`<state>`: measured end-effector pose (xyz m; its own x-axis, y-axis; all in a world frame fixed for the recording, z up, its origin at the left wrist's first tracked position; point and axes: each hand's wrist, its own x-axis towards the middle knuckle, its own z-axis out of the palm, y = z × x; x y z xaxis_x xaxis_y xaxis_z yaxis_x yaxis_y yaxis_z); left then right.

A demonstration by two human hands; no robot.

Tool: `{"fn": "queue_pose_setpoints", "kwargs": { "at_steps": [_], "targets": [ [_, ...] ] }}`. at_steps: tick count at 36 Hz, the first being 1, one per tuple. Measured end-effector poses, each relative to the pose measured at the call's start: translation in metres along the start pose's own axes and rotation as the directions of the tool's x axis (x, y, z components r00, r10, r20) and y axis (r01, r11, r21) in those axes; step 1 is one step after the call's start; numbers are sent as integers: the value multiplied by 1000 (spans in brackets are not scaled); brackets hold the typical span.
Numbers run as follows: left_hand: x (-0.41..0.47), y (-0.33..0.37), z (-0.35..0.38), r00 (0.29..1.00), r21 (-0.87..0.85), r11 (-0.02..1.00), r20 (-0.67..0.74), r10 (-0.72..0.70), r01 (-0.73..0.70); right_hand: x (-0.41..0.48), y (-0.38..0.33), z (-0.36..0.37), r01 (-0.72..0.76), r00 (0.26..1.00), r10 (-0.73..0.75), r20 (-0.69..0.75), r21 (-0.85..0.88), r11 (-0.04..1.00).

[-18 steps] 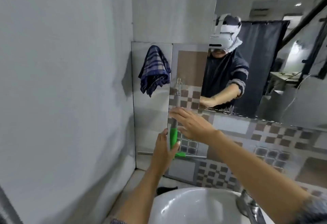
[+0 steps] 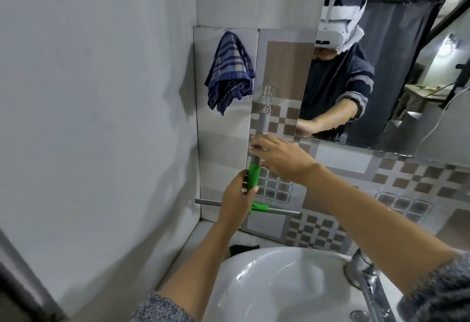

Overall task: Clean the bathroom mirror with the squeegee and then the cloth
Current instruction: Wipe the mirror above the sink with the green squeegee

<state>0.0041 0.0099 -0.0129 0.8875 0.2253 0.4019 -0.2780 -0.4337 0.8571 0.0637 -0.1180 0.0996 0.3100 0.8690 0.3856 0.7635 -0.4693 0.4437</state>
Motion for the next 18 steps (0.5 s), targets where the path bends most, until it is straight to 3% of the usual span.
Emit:
{"fn": "queue_pose_setpoints", "kwargs": {
  "at_steps": [4,9,13,18],
  "targets": [
    [-10,15,-15,1000,6,1000,-16,21,-21,-2,-7,-13,-19,1000,19,-4,28,999],
    [-19,39,-32,992,85,989,38,120,-123,-18,-11,-43,-68,990,60,-131,-63,996],
    [-18,65,-41,963,177,947,77,259,-269,-41,-9,-74,-119,976,96,-195,-107,987],
    [-9,107,-48,880,240,848,165,445,-473,-74,-3,-108,-171,978,157,-137,-99,980]
  ]
}}
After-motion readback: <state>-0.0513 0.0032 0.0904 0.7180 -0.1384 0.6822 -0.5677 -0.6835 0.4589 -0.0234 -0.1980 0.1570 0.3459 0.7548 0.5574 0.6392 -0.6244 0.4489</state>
